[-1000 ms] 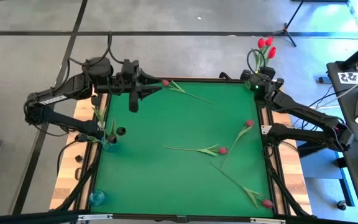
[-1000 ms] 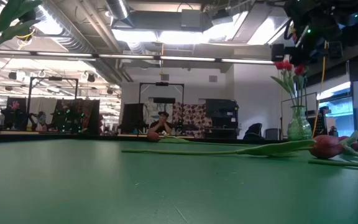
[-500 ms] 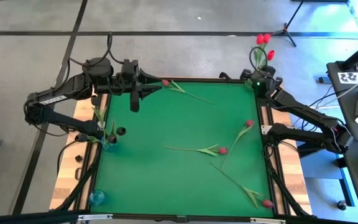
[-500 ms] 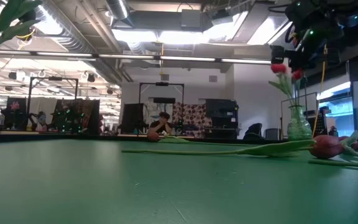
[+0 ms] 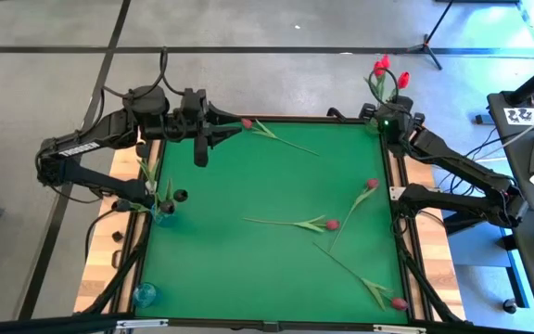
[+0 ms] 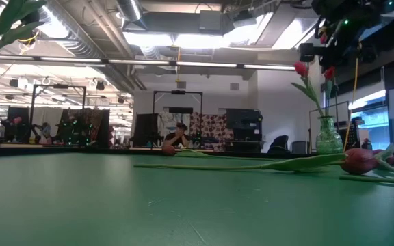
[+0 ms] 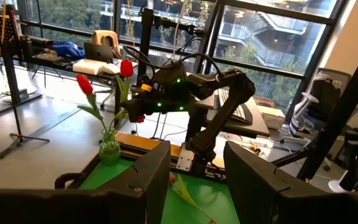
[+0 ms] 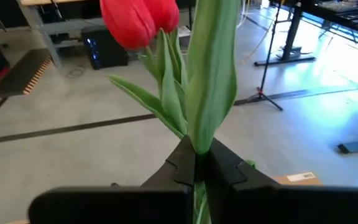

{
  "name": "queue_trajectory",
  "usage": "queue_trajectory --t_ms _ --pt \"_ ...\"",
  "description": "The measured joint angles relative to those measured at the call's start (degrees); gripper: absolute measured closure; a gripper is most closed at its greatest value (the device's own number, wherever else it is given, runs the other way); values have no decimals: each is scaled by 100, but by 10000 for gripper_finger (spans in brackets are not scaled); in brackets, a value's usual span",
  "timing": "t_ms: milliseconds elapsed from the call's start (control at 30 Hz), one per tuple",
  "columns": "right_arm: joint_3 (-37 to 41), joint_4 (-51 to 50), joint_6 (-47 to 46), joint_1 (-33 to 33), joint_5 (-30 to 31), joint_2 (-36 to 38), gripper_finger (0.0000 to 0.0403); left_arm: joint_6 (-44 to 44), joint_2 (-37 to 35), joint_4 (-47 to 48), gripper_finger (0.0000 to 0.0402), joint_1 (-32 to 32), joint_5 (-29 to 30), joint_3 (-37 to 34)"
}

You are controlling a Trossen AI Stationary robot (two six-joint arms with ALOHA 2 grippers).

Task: Sort flowers into vase by color
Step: Put the red tulip into the green vase

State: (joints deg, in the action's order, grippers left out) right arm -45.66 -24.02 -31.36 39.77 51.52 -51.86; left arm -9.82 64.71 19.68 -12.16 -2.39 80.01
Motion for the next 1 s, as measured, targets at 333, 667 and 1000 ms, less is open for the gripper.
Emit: queue_trajectory --t_ms 333,667,1000 --pt "-126 -647 -295 544 -324 -71 394 239 0 -138 255 131 -11 0" --pt "-128 -607 -295 1279 -1213 -142 380 249 0 -170 255 151 -4 0" --pt "-119 -804 -308 1275 -1728 -46 390 288 0 -170 255 149 35 0"
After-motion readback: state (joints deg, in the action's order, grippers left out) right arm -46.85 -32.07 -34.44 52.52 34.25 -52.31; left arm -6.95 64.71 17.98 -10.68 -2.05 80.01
